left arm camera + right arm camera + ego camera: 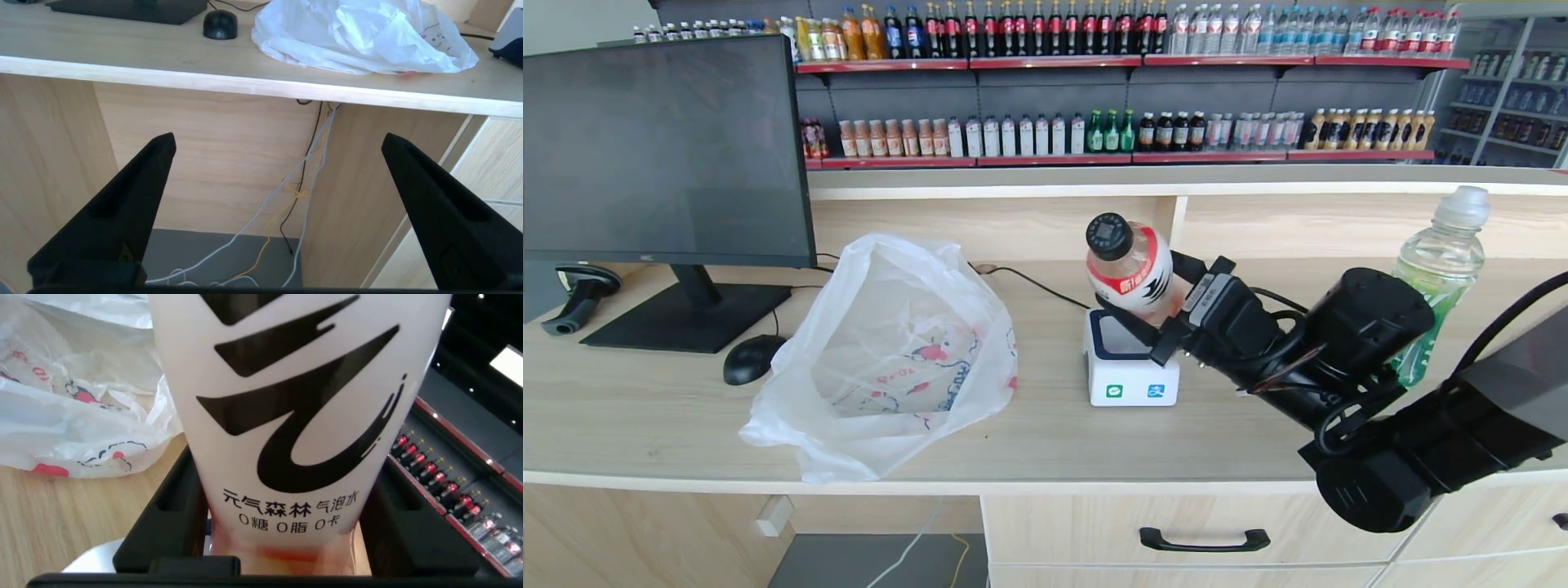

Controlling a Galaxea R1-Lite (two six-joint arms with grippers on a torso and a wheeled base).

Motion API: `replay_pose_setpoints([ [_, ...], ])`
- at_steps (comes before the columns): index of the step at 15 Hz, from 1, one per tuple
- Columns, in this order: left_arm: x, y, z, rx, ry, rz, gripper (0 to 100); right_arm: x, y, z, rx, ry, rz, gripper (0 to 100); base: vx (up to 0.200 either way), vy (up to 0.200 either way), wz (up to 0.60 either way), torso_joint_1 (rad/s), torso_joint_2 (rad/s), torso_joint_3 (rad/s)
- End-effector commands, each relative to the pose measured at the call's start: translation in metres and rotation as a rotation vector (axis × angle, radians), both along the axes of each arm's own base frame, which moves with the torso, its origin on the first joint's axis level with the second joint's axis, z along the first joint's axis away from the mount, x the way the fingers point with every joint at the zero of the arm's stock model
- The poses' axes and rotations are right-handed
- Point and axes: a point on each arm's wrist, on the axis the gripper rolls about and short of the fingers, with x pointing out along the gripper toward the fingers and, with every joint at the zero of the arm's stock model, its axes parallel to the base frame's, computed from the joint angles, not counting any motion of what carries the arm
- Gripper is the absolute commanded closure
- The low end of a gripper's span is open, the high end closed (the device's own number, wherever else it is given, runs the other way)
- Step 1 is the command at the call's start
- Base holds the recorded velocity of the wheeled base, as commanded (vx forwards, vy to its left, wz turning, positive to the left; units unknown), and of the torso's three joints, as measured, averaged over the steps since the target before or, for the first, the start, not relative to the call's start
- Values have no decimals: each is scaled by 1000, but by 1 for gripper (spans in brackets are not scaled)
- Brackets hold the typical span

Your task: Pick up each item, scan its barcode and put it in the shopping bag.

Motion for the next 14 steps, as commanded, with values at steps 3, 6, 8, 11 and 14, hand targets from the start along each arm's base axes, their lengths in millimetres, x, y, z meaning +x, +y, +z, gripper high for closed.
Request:
replay_pose_setpoints([
  [3, 0, 0, -1, 6, 9, 1, 0, -23, -9, 29, 130, 28, -36, 100, 0, 0, 0, 0, 0, 0],
  [6, 0, 0, -1, 7, 8, 1, 0, -46, -12, 28, 219, 154, -2, 100, 0, 0, 0, 0, 0, 0],
  [8, 0, 0, -1, 6, 8, 1, 0, -57, -17, 34, 272, 197, 21, 100, 0, 0, 0, 0, 0, 0],
  [11, 0, 0, -1, 7, 9, 1, 0, -84, -26, 40, 402, 337, 121, 100, 0, 0, 0, 0, 0, 0],
  [14, 0, 0, -1, 7, 8, 1, 0, -97, -31, 34, 433, 422, 150, 100, 0, 0, 0, 0, 0, 0],
])
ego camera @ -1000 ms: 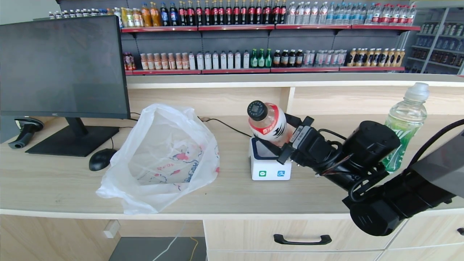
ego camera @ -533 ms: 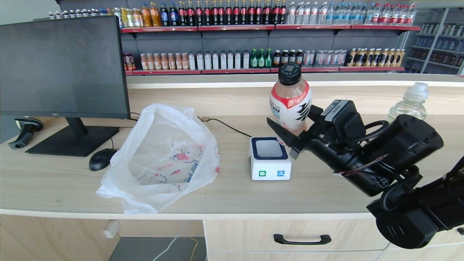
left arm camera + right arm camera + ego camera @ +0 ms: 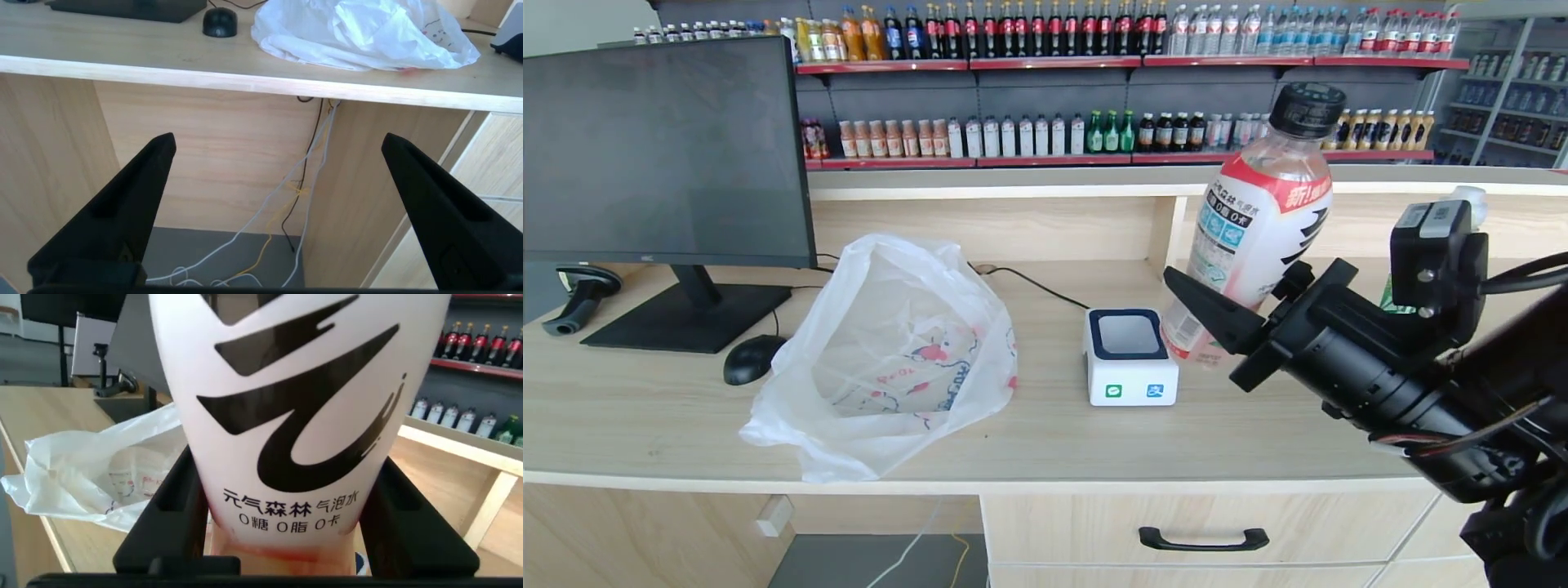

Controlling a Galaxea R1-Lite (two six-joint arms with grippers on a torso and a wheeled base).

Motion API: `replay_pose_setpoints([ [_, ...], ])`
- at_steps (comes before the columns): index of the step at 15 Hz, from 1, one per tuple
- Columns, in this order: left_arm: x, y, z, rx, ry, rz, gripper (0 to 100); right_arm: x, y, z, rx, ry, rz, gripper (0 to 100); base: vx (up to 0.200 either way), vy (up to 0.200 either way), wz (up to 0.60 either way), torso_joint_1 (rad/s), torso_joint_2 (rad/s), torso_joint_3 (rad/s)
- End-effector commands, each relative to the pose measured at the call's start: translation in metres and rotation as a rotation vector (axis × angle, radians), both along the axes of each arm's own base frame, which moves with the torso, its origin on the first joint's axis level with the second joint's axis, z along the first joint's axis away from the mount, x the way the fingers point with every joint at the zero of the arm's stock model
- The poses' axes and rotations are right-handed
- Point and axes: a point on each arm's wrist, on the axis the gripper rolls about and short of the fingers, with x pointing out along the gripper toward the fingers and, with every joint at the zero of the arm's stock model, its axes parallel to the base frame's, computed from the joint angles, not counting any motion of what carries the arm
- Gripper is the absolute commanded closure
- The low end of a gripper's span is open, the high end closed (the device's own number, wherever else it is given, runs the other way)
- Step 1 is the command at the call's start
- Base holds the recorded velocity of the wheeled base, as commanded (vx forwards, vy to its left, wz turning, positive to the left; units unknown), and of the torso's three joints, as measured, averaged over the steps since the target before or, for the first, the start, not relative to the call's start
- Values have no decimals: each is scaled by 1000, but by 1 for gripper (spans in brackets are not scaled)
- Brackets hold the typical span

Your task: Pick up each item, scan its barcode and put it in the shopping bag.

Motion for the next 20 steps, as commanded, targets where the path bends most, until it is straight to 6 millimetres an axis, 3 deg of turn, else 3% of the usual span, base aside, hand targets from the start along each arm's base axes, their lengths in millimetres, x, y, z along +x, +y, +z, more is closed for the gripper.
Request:
replay_pose_setpoints([
  [1, 0, 0, 0, -1, 1, 1, 0, -12, -4, 1, 16, 18, 23, 100, 0, 0, 0, 0, 0, 0],
  [6, 0, 0, 0, 0, -1, 1, 0, -30, -8, 2, 37, 39, 65, 100, 0, 0, 0, 0, 0, 0],
  [11, 0, 0, 0, -1, 1, 1, 0, -28, -9, 5, 120, 112, 101, 100, 0, 0, 0, 0, 0, 0],
  [15, 0, 0, 0, -1, -1, 1, 0, -9, 2, 14, 136, 69, 89, 100, 0, 0, 0, 0, 0, 0],
  [17, 0, 0, 0, -1, -1, 1, 0, 9, 8, 18, 127, 4, -46, 100, 0, 0, 0, 0, 0, 0],
  [20, 0, 0, 0, -1, -1, 1, 0, 31, 7, 8, 141, 45, -141, 100, 0, 0, 0, 0, 0, 0],
])
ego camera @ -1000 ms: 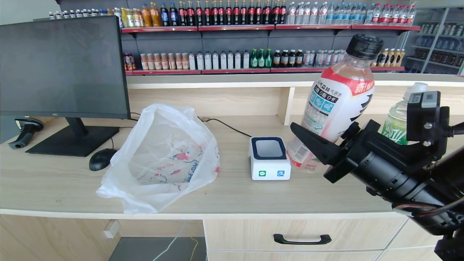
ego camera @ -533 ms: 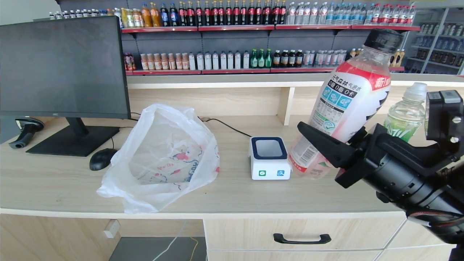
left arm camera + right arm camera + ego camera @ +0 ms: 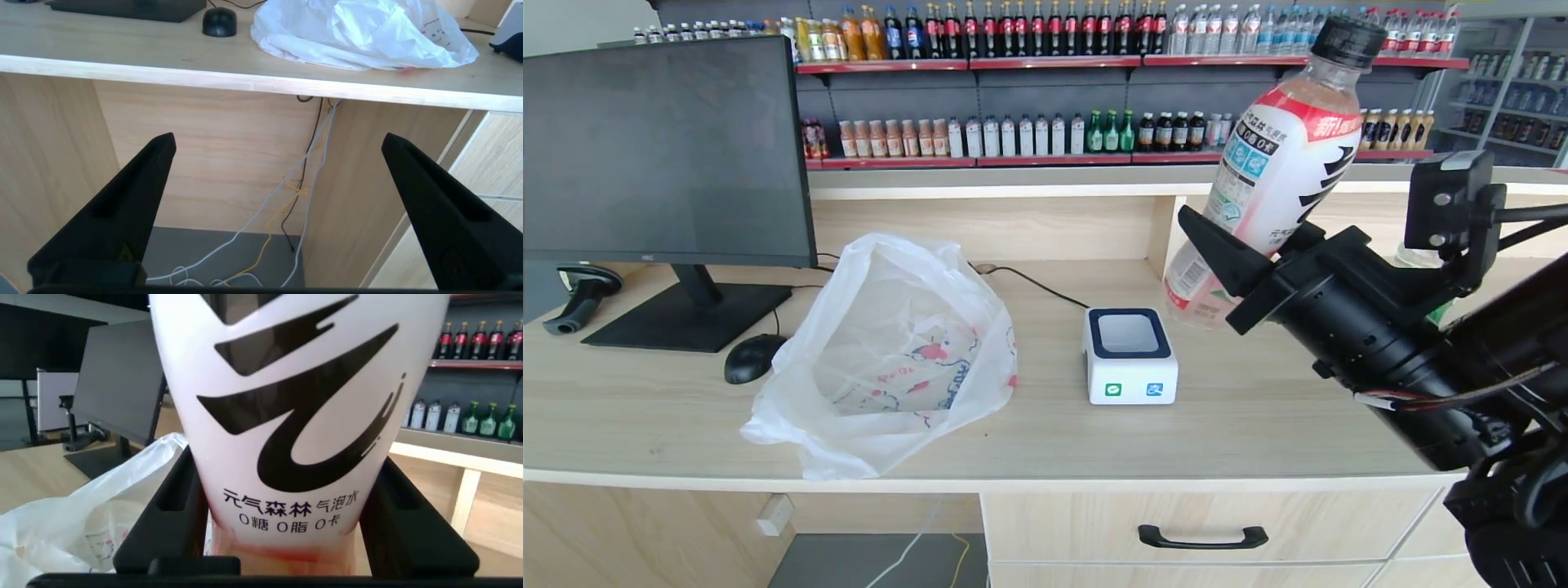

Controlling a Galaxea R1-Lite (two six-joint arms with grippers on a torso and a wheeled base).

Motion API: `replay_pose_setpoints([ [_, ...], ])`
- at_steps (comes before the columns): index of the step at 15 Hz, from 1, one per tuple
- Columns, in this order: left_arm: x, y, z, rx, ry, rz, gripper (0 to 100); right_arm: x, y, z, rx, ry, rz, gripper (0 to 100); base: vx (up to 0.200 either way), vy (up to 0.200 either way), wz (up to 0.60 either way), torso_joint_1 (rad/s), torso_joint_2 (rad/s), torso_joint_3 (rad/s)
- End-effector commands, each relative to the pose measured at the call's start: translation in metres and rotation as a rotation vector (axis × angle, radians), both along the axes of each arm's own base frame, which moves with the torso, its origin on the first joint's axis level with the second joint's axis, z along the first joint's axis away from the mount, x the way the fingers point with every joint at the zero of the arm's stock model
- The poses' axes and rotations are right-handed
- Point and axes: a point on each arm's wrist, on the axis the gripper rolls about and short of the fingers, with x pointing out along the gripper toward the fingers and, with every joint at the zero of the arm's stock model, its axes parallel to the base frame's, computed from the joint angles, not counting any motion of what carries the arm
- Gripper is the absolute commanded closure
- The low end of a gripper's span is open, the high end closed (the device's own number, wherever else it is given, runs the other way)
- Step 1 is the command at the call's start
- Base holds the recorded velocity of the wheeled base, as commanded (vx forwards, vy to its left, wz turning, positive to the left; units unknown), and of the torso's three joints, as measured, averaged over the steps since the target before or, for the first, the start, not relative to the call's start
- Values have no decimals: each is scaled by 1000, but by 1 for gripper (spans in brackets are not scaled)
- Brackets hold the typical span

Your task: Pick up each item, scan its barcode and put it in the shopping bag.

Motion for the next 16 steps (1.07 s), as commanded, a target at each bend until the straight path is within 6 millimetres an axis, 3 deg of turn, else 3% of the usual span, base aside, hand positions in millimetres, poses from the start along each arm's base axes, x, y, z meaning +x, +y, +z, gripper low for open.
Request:
replay_pose_setpoints([
  [1, 0, 0, 0, 0, 1, 1, 0, 26, -7, -18, -28, 52, -67, 100, 0, 0, 0, 0, 0, 0],
  [6, 0, 0, 0, 0, 0, 1, 0, 30, -34, -44, -72, 154, -178, 100, 0, 0, 0, 0, 0, 0],
  [10, 0, 0, 0, 2, 4, 1, 0, 49, -31, -32, -9, 111, -264, 100, 0, 0, 0, 0, 0, 0],
  [16, 0, 0, 0, 0, 3, 1, 0, 43, -34, -40, -20, 149, -271, 100, 0, 0, 0, 0, 0, 0],
])
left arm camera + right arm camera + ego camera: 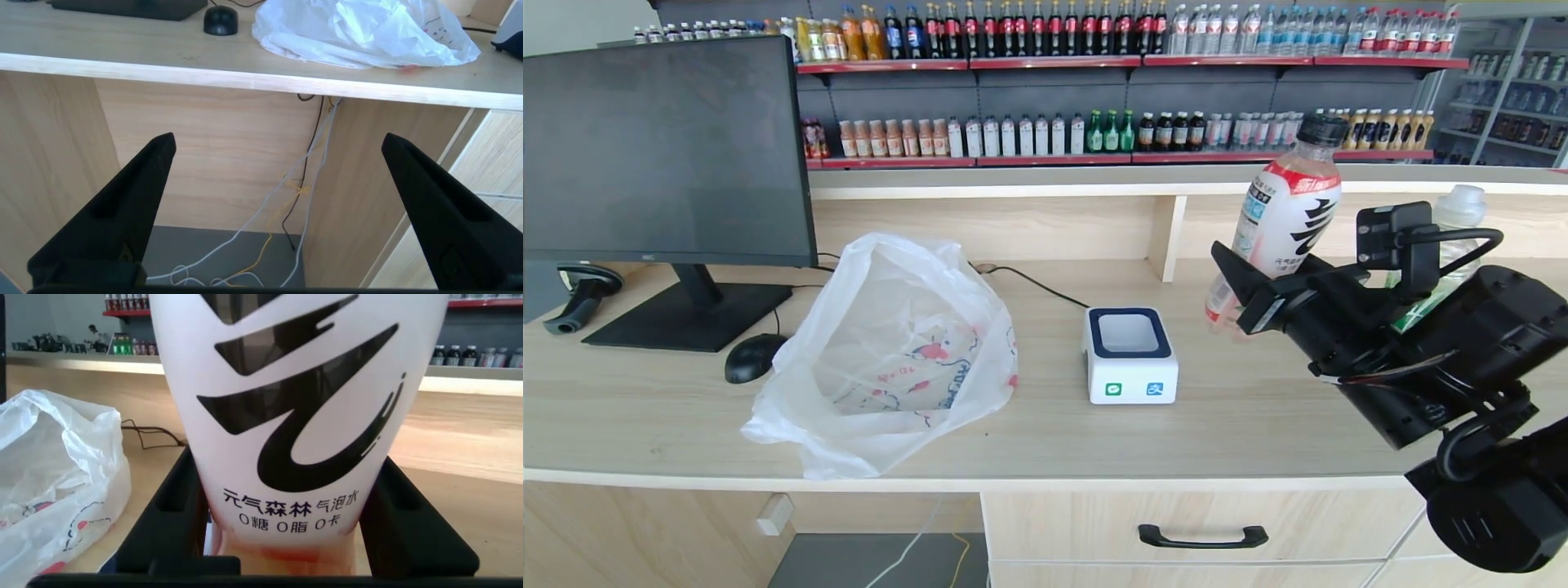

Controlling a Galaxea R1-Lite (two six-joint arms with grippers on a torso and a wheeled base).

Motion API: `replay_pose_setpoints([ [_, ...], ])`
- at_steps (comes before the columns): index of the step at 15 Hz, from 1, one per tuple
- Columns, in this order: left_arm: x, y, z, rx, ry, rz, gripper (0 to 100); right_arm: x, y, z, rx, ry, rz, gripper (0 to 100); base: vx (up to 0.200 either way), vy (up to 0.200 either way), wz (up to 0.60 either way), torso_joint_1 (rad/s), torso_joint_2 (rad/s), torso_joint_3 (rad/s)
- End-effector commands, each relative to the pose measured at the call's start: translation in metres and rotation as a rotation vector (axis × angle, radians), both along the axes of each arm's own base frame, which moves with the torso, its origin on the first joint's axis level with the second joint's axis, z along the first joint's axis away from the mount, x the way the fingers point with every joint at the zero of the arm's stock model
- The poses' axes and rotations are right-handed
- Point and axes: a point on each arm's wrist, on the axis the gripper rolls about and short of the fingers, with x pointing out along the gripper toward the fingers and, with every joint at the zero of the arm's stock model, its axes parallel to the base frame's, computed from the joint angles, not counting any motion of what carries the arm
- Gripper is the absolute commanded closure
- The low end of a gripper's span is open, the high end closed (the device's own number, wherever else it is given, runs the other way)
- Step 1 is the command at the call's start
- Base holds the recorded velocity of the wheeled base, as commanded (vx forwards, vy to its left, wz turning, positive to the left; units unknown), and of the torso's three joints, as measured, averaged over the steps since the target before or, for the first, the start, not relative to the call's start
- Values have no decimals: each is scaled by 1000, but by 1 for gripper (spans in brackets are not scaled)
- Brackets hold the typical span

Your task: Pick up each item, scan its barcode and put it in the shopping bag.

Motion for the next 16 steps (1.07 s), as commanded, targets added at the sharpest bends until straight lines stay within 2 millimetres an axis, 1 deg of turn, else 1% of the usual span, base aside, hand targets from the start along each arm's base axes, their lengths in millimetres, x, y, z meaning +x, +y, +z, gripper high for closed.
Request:
replay_pose_setpoints([
  [1, 0, 0, 0, -2, 1, 1, 0, 2, 1, -1, 1, -1, 1, 100, 0, 0, 0, 0, 0, 0],
  [2, 0, 0, 0, 0, 1, 1, 0, 4, 2, 2, 6, -13, 1, 100, 0, 0, 0, 0, 0, 0],
  [7, 0, 0, 0, -3, -1, 1, 0, 4, 1, 2, 6, -13, -1, 100, 0, 0, 0, 0, 0, 0],
  [11, 0, 0, 0, -3, -1, 1, 0, 4, 1, 2, 6, -13, -1, 100, 0, 200, 0, 4, 4, 4],
  [16, 0, 0, 0, -3, 1, 1, 0, -2, -1, 4, 5, -14, 0, 100, 0, 200, 0, 5, 7, 1],
])
